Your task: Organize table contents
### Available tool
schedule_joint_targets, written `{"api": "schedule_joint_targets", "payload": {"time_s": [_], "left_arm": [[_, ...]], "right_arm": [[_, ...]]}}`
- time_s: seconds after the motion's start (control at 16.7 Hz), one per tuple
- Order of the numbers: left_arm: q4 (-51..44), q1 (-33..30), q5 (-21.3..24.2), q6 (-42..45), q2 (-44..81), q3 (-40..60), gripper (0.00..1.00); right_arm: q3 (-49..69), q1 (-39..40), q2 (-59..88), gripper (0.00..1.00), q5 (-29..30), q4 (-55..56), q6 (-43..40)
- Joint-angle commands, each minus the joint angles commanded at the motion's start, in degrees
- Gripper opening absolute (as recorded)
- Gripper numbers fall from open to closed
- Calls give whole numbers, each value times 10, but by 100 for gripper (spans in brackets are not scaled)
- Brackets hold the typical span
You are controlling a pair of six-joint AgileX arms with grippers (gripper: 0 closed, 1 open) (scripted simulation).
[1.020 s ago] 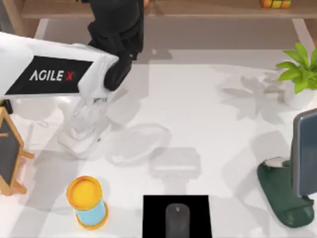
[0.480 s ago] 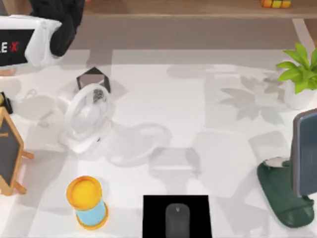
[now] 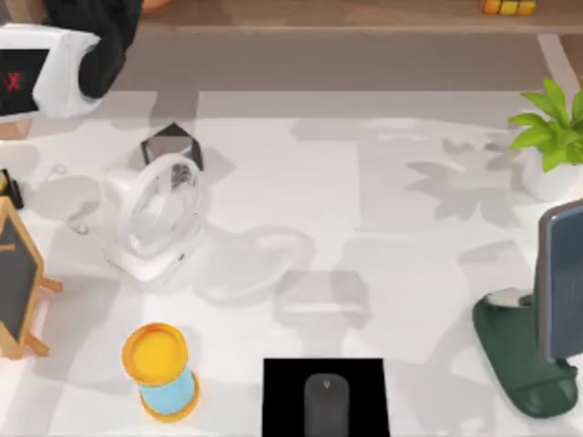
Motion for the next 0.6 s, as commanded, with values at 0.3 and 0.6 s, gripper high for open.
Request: {"api": "schedule_joint_targets", "payload": {"time_s": [0.3, 0.6], "left_arm": [[0, 0, 0, 0, 0, 0, 0], [0, 0, 0, 0, 0, 0, 15]], "right_arm": [[0, 0, 0, 100, 0, 0, 0], [0, 0, 0, 100, 0, 0, 0]]}}
